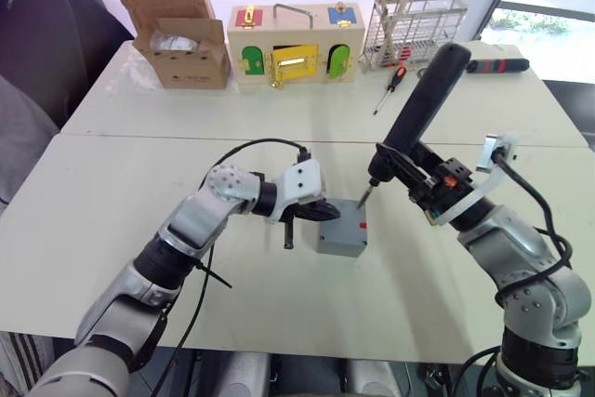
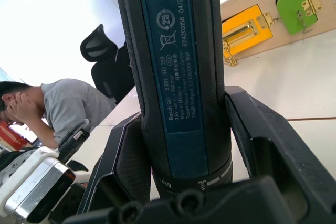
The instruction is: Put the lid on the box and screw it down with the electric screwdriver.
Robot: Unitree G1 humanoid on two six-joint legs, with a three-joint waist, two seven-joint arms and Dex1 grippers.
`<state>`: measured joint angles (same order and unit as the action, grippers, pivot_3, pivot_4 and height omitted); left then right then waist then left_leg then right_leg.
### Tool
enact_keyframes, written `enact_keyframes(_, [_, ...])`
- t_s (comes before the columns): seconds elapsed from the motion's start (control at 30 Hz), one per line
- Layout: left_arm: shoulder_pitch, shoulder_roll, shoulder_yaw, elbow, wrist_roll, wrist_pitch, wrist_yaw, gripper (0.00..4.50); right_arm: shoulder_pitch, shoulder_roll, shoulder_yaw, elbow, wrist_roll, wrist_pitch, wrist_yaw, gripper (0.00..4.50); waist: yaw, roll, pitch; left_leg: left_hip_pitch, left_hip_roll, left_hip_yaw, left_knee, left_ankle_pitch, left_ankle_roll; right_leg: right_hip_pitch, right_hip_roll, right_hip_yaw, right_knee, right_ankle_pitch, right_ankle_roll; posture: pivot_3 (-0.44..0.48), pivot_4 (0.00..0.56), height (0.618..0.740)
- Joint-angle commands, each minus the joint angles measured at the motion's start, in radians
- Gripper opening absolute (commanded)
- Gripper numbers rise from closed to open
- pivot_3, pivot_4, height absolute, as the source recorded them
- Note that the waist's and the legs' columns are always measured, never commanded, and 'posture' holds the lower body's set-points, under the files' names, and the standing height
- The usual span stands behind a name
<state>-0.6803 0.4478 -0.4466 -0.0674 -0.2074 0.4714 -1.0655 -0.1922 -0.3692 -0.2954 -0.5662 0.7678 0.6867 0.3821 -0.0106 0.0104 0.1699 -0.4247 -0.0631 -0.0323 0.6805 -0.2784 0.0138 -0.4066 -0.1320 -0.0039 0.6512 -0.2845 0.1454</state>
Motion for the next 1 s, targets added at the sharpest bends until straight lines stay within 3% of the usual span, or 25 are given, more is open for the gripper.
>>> enact_keyframes(0.03, [0.017, 0.004, -0.019, 0.015, 0.029, 0.022, 0.0, 0.0, -0.019, -0.005, 0.0, -0.006, -0.011, -0.056, 0.0, 1.91, 0.0, 0.0, 0.0, 0.0, 0.0, 0.0, 0.0, 0.0, 0.0, 0.0, 0.0, 0.0, 0.0, 0.0, 0.0, 0.0, 0.15, 0.735])
enact_keyframes(0.73, [0.021, -0.012, -0.02, 0.017, 0.033, 0.014, 0.005, 0.0, 0.007, -0.051, 0.034, 0.032, -0.033, -0.102, 0.027, 1.91, 0.001, -0.001, 0.0, 0.001, 0.0, 0.0, 0.0, 0.0, 0.0, 0.001, 0.0, 0.0, 0.0, 0.0, 0.0, 0.0, 0.15, 0.735])
enact_keyframes(1.0, [0.024, -0.017, -0.042, 0.018, 0.044, 0.025, 0.006, 0.0, 0.036, -0.097, 0.149, -0.012, -0.125, -0.153, 0.087, 1.91, 0.0, -0.002, -0.001, 0.002, 0.0, 0.0, 0.0, 0.0, 0.001, 0.002, 0.0, 0.0, 0.0, 0.0, 0.0, 0.0, 0.15, 0.735])
